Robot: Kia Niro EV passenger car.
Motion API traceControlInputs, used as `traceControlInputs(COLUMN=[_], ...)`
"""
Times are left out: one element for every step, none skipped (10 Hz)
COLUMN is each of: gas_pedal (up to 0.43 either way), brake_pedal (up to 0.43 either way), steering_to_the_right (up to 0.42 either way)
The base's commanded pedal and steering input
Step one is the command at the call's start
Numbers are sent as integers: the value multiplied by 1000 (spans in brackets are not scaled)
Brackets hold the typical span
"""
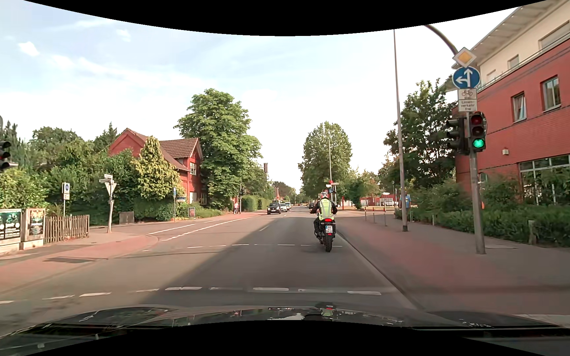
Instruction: Follow the waypoints while adhering to traffic rules and regulations
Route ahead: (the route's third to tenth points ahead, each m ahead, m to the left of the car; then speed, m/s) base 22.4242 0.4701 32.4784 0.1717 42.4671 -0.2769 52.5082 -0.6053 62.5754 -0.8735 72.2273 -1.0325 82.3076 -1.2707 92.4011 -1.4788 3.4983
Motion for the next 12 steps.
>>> traceControlInputs(gas_pedal=[299, 287, 248, 248, 248, 240, 240, 240, 240, 240, 240, 240], brake_pedal=[0, 0, 0, 0, 0, 0, 0, 0, 0, 0, 0, 0], steering_to_the_right=[2, 2, 2, 3, 3, 4, 9, 15, 14, 13, 13, 13])
